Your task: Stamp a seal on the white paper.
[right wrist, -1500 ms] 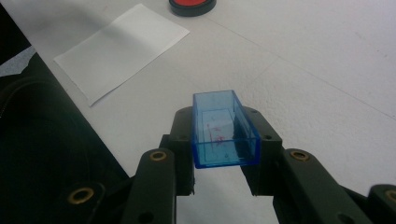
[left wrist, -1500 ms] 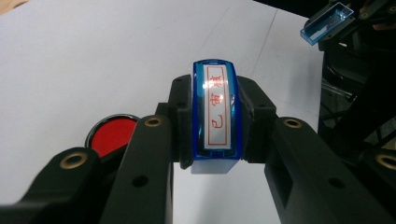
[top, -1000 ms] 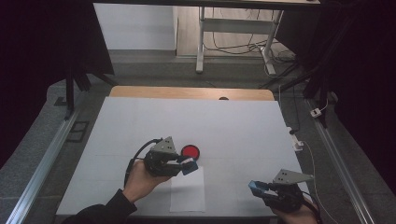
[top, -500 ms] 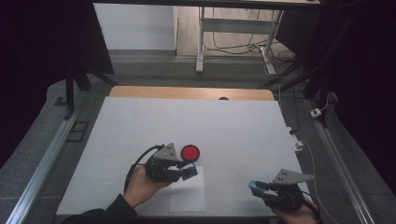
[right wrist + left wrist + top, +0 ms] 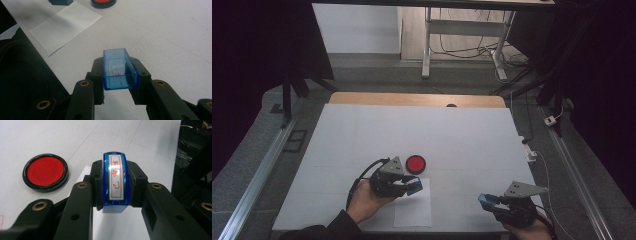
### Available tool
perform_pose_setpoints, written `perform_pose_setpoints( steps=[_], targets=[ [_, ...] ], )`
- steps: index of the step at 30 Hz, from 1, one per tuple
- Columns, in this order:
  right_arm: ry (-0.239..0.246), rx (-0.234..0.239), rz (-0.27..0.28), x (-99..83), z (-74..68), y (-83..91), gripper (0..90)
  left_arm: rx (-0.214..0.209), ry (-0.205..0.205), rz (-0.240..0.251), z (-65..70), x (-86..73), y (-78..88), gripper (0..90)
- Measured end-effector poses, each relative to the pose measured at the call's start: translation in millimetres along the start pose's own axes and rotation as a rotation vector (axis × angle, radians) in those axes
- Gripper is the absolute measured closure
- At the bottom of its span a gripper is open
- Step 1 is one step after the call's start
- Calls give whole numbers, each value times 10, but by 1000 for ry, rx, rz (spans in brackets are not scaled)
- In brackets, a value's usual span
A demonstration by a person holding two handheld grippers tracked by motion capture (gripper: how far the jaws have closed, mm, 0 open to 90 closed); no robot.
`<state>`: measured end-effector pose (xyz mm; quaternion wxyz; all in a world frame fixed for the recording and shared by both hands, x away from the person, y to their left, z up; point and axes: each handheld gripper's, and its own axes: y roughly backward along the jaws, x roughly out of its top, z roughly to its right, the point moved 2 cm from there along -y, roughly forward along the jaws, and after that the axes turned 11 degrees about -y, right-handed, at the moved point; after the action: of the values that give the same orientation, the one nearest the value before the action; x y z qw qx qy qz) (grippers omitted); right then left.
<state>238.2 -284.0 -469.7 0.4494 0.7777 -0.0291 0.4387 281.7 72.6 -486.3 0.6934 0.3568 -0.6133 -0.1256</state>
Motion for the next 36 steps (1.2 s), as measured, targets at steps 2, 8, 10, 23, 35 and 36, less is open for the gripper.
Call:
perform_pose_setpoints(
  steps=[2,8,10,23,35,36],
  targets=[
    [0,0,0,0,0,0,682,-5,-1,-8,1,-13,-24,702],
    [0,1,0,0,1,0,682,-1,-8,-35,-2,-68,-124,702],
    [0,1,0,0,0,0,682,0,-8,-47,-12,-87,-148,702],
    [0,2,-1,0,0,-1,682,11,-12,-88,-29,-154,-258,702],
    [1,3,-2,-1,-1,0,682,13,-12,-103,-41,-203,-311,703],
    [2,3,-4,-1,-1,0,682,15,-14,-100,-39,-208,-311,703]
  ],
)
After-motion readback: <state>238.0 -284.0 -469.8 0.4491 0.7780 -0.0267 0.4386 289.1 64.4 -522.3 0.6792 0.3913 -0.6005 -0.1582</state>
